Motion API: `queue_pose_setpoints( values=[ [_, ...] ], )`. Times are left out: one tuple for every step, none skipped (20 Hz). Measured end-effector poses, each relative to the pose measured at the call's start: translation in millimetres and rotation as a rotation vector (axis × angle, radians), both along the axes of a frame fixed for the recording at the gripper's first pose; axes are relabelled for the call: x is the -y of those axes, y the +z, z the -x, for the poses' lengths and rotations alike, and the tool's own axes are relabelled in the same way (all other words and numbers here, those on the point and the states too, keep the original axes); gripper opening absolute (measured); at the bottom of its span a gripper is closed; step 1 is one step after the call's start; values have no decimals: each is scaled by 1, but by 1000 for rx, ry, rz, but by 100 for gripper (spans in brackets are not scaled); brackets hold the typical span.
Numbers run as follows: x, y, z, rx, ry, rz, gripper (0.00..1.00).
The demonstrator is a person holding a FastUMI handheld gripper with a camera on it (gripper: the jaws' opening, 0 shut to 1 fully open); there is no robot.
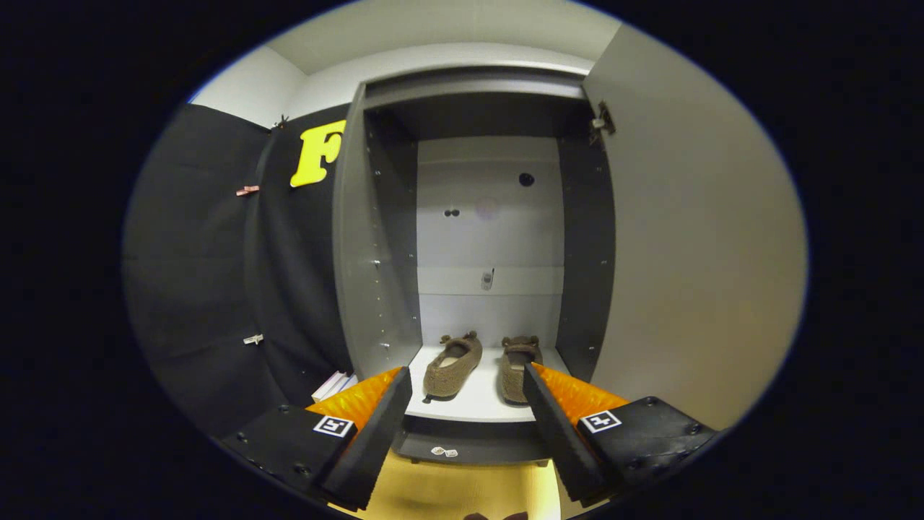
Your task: Open the shoe cabinet door, grab the shoes and put them into the shoe cabinet, then close the shoe cabinet door.
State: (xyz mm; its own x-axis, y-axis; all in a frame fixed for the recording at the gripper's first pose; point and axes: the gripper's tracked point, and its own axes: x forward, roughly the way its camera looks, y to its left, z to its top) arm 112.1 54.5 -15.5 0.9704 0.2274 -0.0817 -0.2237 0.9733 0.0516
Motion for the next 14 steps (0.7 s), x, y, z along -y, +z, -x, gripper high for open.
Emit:
queue_pose_setpoints(
  values=[
    [2, 5, 16, 6, 4, -3, 98],
    [3, 10, 32, 18, 13, -8, 98],
    [7, 15, 46, 24, 10, -12, 98],
    [11, 19, 60, 35, 13, -19, 98],
    [18, 20, 73, 32, 5, -23, 98],
    [24, 19, 85, 32, -2, -24, 98],
    [32, 17, 96, 26, -16, -20, 98],
    [41, 15, 107, 25, -29, -21, 98],
    [48, 14, 118, 24, -39, -23, 98],
    [56, 12, 129, 24, -53, -26, 98],
    [65, 12, 140, 24, -64, -31, 98],
    [75, 11, 151, 22, -76, -38, 98],
    [85, 12, 162, 19, -84, -49, 98],
    [98, 11, 170, 13, -101, -57, 98]
  ],
)
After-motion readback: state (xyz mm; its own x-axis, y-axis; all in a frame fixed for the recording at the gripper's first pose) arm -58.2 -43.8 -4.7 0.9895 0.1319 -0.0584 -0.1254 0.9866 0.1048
